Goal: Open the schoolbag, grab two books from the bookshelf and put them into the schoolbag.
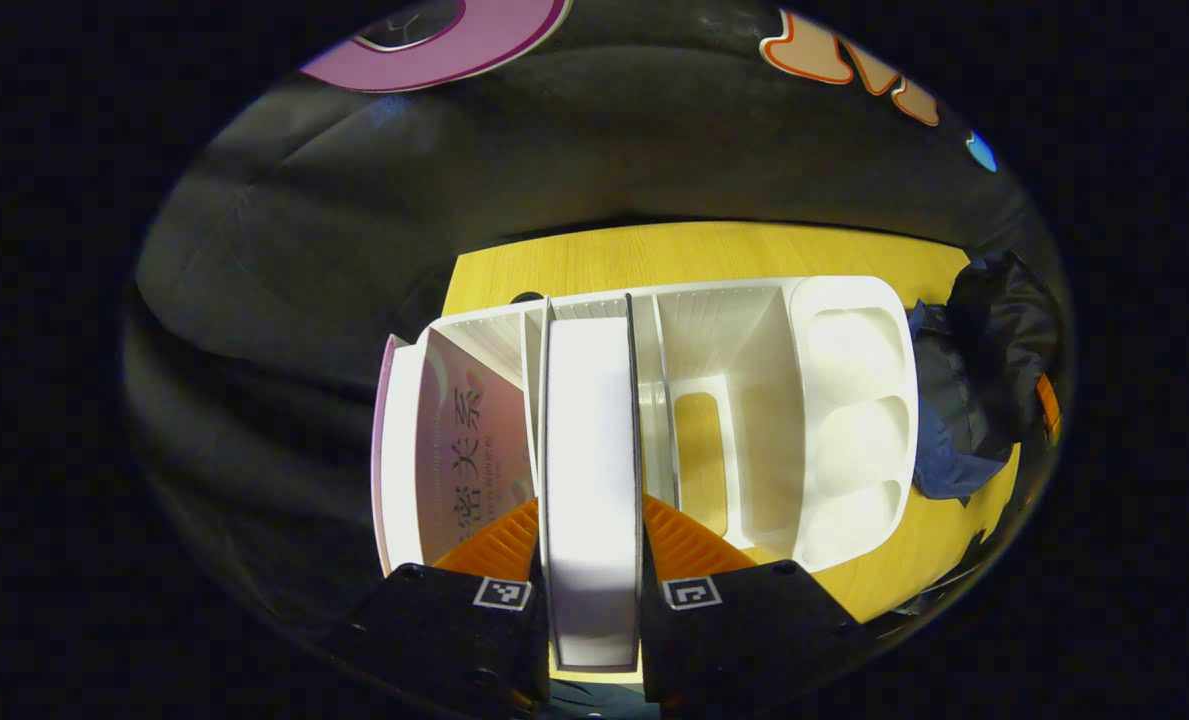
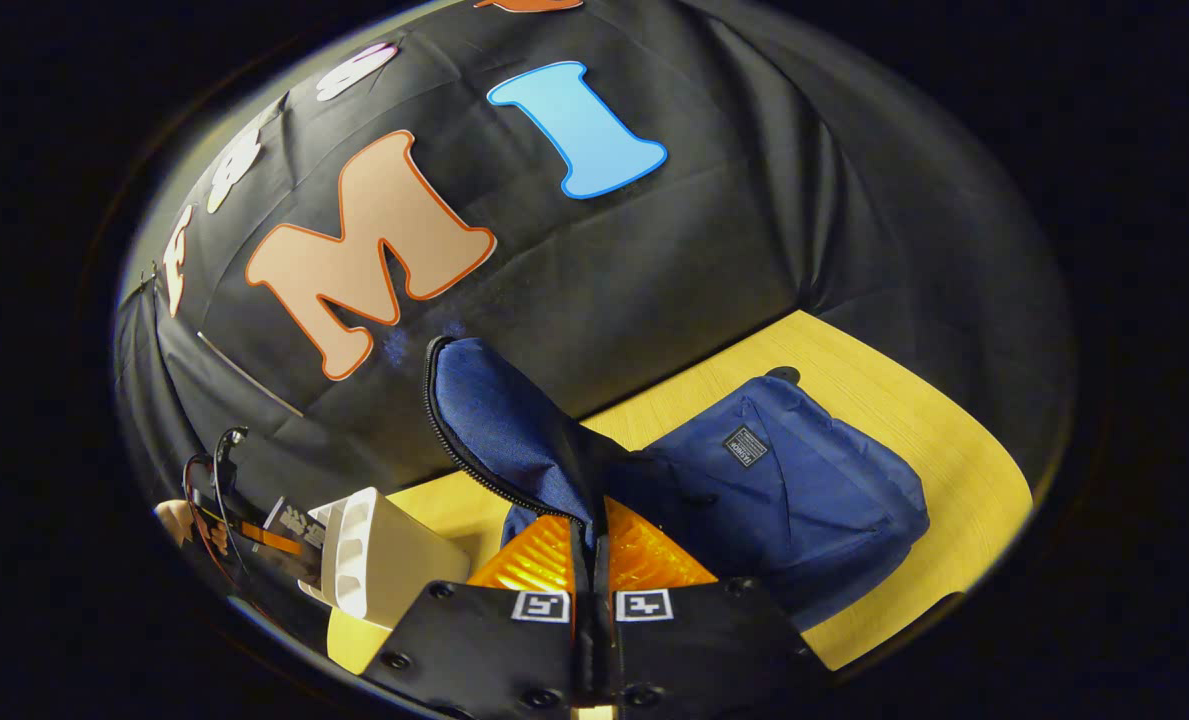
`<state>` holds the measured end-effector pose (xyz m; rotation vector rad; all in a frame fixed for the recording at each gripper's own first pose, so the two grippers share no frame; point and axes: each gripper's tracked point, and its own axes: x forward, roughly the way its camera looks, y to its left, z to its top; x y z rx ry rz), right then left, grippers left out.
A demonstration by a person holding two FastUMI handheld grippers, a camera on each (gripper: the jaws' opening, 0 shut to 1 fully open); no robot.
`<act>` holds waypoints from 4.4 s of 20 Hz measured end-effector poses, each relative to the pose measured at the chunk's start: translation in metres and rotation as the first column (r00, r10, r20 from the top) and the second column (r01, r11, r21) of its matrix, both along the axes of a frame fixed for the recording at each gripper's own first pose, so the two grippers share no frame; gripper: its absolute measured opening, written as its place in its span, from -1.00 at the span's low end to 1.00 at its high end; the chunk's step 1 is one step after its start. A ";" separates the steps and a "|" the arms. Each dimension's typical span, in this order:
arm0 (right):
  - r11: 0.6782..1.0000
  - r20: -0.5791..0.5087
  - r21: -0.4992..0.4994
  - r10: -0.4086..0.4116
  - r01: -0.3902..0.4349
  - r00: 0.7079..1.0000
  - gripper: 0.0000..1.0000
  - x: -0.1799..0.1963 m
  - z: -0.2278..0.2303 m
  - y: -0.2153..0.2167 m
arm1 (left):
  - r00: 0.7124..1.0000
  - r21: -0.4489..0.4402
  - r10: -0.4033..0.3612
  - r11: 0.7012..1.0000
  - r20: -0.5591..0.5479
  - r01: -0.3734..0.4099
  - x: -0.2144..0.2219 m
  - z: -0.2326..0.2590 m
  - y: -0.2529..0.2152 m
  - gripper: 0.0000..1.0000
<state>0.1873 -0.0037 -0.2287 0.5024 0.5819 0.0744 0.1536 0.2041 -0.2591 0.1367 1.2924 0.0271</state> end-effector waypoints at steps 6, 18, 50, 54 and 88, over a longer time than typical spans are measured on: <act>1.000 -0.002 -0.001 0.004 -0.004 1.000 -0.95 0.000 0.000 0.001 | 0.998 -0.010 0.003 1.000 0.069 -0.003 -0.005 0.022 0.005 -0.34; 1.000 -0.010 -0.003 0.004 -0.004 1.000 -0.95 -0.003 0.001 -0.001 | 0.939 -0.113 0.140 0.988 0.314 -0.109 0.006 0.083 0.008 -0.39; 1.000 -0.031 -0.020 0.015 -0.016 0.999 -0.94 -0.005 -0.003 -0.003 | 0.759 -0.846 0.616 0.504 0.211 -0.173 0.012 0.129 -0.070 -0.42; 1.000 -0.027 -0.009 0.010 -0.011 1.000 -0.94 -0.005 -0.002 -0.002 | 0.767 -0.858 0.610 0.487 0.199 -0.164 0.024 0.124 -0.094 -0.43; 0.997 0.018 0.071 -0.033 0.031 0.999 -0.94 -0.007 0.011 -0.011 | 0.919 -0.862 0.391 0.445 -0.056 -0.242 0.084 -0.054 -0.391 -0.39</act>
